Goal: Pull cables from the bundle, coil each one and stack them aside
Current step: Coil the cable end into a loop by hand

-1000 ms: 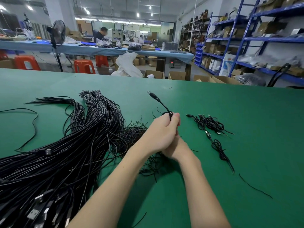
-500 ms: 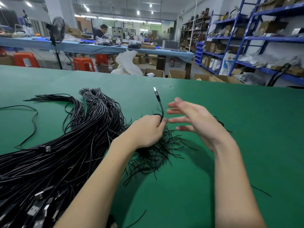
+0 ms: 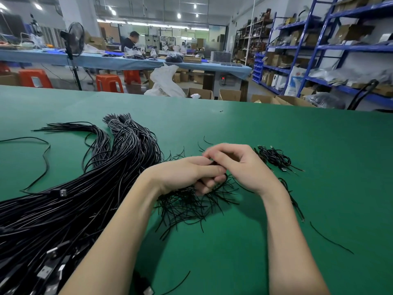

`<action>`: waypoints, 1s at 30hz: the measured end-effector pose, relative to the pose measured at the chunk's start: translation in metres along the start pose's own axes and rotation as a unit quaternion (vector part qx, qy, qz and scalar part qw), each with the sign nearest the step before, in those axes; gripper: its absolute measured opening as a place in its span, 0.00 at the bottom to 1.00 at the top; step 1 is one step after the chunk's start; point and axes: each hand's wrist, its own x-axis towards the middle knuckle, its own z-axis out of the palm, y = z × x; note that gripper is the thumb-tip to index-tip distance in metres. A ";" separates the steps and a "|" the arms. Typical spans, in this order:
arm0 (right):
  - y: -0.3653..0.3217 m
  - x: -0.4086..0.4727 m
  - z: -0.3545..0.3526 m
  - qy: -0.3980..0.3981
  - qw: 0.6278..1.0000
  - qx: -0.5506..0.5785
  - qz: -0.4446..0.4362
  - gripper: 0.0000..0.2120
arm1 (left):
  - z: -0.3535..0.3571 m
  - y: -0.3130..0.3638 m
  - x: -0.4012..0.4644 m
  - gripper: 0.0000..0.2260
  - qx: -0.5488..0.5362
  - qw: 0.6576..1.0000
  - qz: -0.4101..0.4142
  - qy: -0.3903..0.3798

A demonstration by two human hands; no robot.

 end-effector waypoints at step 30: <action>0.013 -0.017 -0.022 -0.169 0.973 0.132 0.090 0.20 | -0.002 -0.014 -0.004 0.14 -0.145 0.986 0.031 -0.071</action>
